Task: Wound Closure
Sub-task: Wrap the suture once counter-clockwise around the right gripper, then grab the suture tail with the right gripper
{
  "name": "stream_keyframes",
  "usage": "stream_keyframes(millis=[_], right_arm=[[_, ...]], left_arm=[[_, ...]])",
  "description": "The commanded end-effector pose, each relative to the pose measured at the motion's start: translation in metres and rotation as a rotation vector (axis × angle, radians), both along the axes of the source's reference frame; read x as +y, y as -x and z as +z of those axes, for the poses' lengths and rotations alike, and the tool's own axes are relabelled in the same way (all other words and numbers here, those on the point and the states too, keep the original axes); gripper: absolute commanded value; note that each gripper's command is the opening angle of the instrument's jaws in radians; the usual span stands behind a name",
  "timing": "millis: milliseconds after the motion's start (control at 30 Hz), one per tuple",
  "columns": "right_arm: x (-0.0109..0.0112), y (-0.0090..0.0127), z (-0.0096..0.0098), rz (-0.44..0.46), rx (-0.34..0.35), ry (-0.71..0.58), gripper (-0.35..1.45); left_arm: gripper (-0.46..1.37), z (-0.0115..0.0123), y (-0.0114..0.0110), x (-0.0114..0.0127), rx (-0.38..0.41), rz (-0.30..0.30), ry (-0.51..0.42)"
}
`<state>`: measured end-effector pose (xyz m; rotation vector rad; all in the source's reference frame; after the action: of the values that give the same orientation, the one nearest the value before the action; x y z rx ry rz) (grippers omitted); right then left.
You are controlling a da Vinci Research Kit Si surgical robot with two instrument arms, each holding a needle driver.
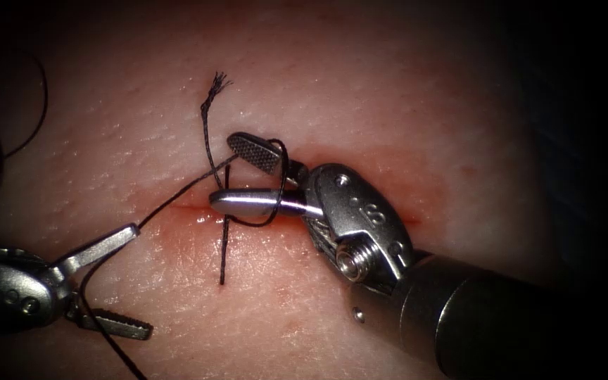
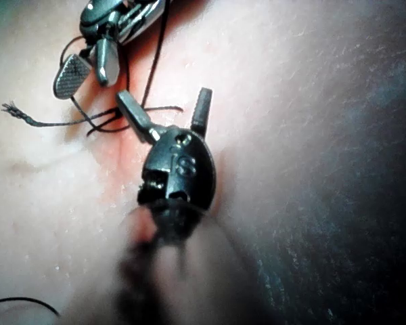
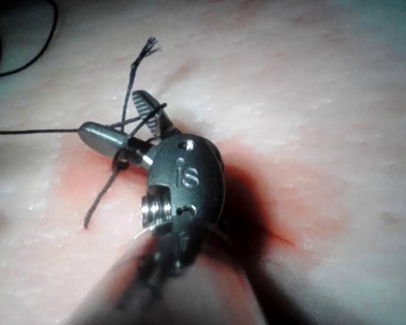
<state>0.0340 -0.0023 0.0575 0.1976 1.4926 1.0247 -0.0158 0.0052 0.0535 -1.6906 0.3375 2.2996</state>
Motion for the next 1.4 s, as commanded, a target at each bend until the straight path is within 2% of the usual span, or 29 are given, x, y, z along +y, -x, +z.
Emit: stream_keyframes(millis=[33,167,300,433,600,733,900,1133,1400], right_arm=[[0.0,0.0,-0.0001,0.001,-0.001,0.0,0.82],[0.0,-0.0001,-0.0001,0.002,-0.001,0.0,0.82],[-0.0001,-0.0001,-0.0001,0.002,-0.001,0.0,0.82],[-0.0002,-0.0002,-0.0002,0.003,-0.002,0.0,0.81],[-0.0003,-0.0008,-0.0005,0.016,-0.011,-0.002,0.81],[-0.0005,-0.0013,-0.0009,0.071,-0.057,-0.013,0.8],[-0.0004,-0.0013,-0.0013,0.182,-0.122,-0.058,0.8],[0.0001,-0.0016,-0.001,0.24,-0.3,-0.15,0.79],[0.0018,-0.0032,0.0004,0.213,-0.272,-0.268,0.81]], left_arm=[[-0.33,-0.0001,0.0001,0.0,-0.016,0.033,0.011],[-0.35,-0.0002,0.0002,-0.0002,-0.047,0.075,0.017],[-0.35,-0.0005,-0.0003,-0.0003,-0.099,0.15,0.017],[-0.35,-0.0004,-0.0002,-0.0003,-0.089,0.152,0.039],[-0.35,-0.0005,0.001,-0.0001,-0.075,0.167,0.062],[-0.35,-0.0007,0.0026,0.0,-0.085,0.179,0.068],[-0.35,-0.0011,0.004,-0.0004,-0.092,0.206,0.065],[-0.35,-0.0017,0.0045,-0.0002,-0.097,0.217,0.066],[-0.35,-0.0022,0.0048,0.001,-0.098,0.221,0.074]])
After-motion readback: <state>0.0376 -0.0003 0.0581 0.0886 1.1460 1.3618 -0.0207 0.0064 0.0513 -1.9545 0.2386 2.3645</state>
